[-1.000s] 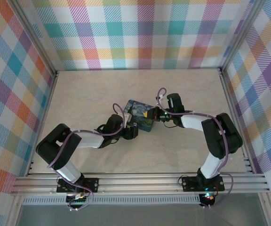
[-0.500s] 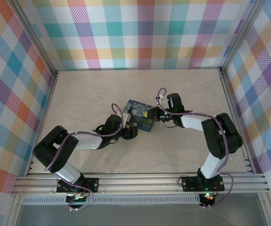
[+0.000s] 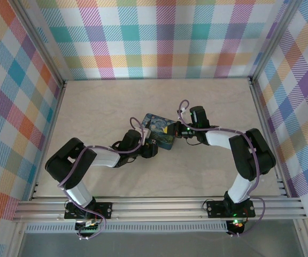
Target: Unlock the padlock with the key
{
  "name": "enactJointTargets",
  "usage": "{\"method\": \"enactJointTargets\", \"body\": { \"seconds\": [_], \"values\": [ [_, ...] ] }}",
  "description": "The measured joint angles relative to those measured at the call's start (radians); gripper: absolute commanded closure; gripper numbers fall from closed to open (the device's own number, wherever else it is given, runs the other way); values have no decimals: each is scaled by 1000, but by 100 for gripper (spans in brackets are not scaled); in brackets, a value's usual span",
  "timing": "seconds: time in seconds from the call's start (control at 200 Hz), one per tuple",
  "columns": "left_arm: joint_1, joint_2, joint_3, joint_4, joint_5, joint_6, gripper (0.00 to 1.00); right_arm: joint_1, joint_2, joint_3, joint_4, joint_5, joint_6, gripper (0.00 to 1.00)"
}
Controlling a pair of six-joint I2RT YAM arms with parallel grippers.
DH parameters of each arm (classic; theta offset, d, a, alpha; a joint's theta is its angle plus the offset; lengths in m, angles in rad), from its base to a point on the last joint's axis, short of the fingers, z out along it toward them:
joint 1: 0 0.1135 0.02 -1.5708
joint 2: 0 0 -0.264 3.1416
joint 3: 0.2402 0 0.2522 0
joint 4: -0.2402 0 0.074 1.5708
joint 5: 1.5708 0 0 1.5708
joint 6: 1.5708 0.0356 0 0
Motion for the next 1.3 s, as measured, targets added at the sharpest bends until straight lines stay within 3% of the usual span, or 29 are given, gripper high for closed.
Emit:
{"method": "enactJointTargets", "body": {
  "seconds": [0.675, 1.3],
  "values": [
    [6, 60, 49, 14, 14, -1, 57, 0, 0, 1, -4, 0, 0, 100],
    [-14, 82, 74, 14, -1, 0, 56, 0, 0, 2, -4, 2, 0, 100]
  ]
}}
